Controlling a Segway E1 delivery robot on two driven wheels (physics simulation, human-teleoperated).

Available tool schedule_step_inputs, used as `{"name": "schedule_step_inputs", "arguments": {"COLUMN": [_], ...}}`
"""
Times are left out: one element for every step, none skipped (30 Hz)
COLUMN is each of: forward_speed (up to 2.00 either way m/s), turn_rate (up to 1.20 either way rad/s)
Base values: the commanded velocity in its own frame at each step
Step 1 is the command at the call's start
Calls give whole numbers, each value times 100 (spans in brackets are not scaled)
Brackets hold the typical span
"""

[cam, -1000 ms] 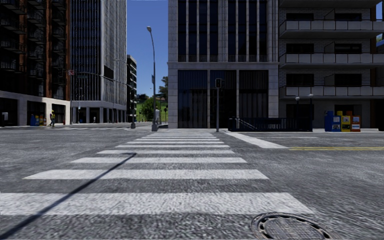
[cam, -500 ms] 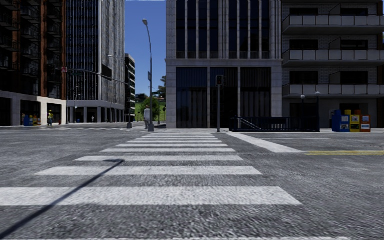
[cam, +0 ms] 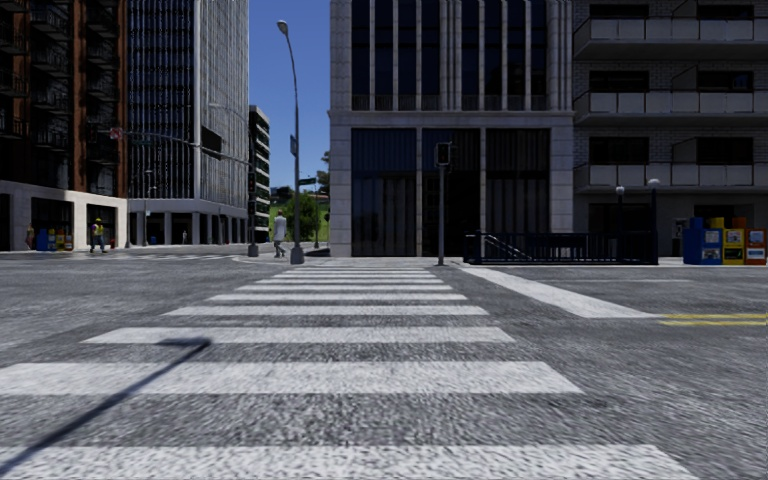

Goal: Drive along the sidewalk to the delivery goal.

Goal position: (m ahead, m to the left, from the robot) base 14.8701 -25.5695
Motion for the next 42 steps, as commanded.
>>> {"name": "schedule_step_inputs", "arguments": {"forward_speed": [163,163,163,163,163,163,163,163,163,163,163,163,163,163,163,163,163,163,163,163,163,163,163,163,163,163,163,163,163,163,163,163,163,163,163,163,163,163,163,163,163,163], "turn_rate": [0,0,0,0,0,0,0,0,0,0,0,0,0,0,0,0,0,0,0,0,0,0,0,0,0,0,0,0,0,0,0,0,0,0,0,0,0,0,0,0,0,0]}}
